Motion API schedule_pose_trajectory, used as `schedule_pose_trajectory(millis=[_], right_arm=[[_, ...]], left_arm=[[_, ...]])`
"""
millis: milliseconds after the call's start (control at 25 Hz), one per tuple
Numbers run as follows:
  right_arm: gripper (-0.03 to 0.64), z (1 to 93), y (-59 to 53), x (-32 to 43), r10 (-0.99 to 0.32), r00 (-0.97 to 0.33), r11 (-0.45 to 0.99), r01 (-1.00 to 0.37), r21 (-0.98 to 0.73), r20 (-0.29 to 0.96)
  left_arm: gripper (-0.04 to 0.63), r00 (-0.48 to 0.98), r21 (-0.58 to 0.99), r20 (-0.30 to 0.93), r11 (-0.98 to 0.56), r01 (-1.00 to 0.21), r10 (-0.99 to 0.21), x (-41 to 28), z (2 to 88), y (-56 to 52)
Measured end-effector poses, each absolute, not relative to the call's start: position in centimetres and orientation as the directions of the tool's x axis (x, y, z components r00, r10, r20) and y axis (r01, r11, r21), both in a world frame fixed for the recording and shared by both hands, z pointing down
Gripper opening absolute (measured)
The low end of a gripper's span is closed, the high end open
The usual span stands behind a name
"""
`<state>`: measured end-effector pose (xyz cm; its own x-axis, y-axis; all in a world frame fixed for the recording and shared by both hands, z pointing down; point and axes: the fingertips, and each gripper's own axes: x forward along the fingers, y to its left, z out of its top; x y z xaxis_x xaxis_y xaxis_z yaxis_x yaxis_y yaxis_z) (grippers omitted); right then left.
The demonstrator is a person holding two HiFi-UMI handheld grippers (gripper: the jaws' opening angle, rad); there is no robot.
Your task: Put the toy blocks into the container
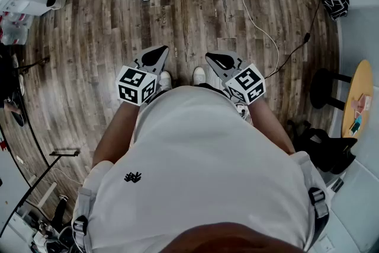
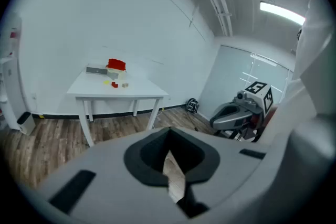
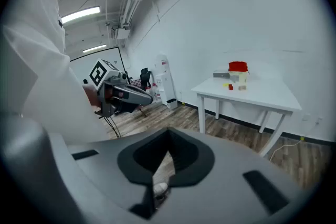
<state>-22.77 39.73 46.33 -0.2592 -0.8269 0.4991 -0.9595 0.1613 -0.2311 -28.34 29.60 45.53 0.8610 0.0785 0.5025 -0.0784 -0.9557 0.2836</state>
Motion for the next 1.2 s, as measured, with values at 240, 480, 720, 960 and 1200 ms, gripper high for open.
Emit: schedule_pose_trajectory(millis=[240,480,720,960,1200], right_arm=[[0.006,46.1,42.4,-17.3,-0.842,-0.255,0.159,-0.959,-0.233,0.475],[0.006,47.2,43.5,-13.6,-0.841,-0.313,0.207,-0.940,-0.272,0.442],[0.009,48.3,42.9,-11.5,-0.834,-0.344,0.228,-0.926,-0.300,0.431],[0.009,48.4,37.1,-9.9,-0.832,-0.317,0.204,-0.938,-0.281,0.455],[0.011,47.9,28.9,-7.0,-0.832,-0.238,0.132,-0.962,-0.238,0.501]], left_arm=[[0.006,0.851,0.222,0.520,-0.974,-0.052,0.073,-22.7,45.0,32.7],[0.006,0.842,0.203,0.538,-0.974,-0.102,0.024,-19.9,45.0,34.1],[0.006,0.838,0.215,0.546,-0.964,-0.155,-0.013,-19.1,45.2,33.1],[0.006,0.866,0.224,0.499,-0.966,-0.132,-0.003,-17.0,44.6,27.6],[0.006,0.885,0.272,0.463,-0.958,-0.088,0.051,-14.8,44.4,19.5]])
